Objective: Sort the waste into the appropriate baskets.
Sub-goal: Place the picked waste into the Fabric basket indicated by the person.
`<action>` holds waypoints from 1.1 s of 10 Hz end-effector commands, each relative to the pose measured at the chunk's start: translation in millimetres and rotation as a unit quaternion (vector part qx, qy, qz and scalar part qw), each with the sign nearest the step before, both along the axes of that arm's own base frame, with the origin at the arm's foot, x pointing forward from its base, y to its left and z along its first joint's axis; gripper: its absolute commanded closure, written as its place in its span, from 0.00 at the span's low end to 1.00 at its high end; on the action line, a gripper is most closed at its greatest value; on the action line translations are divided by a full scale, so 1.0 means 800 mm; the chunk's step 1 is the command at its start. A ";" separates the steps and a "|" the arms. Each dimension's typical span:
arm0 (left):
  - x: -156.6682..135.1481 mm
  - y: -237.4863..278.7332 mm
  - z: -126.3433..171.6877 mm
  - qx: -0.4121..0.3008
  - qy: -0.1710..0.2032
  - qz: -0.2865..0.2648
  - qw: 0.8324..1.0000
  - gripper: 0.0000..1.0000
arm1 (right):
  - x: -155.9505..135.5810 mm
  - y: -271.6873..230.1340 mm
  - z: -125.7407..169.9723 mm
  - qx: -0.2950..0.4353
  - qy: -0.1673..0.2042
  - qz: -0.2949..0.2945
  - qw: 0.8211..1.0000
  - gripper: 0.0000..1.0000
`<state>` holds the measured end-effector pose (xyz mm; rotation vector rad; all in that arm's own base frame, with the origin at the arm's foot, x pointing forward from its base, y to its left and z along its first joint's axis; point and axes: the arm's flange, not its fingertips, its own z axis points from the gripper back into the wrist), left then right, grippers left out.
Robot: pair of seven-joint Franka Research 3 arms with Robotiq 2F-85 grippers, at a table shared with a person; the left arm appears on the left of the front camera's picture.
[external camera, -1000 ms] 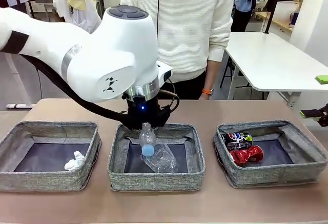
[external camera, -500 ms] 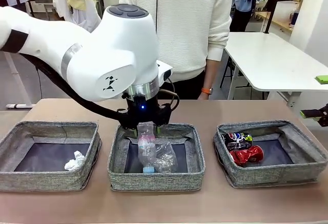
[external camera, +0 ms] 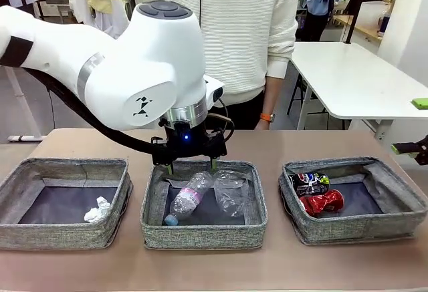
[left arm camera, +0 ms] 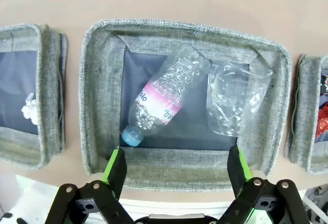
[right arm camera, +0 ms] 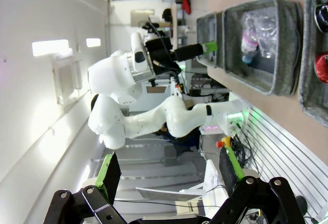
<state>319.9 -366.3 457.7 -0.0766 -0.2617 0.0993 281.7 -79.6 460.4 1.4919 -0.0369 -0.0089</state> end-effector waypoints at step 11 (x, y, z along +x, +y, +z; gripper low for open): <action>-0.010 0.383 0.093 -0.456 0.024 -0.121 0.881 0.00 | 0.002 0.001 0.002 0.006 -0.004 -0.001 1.000 0.00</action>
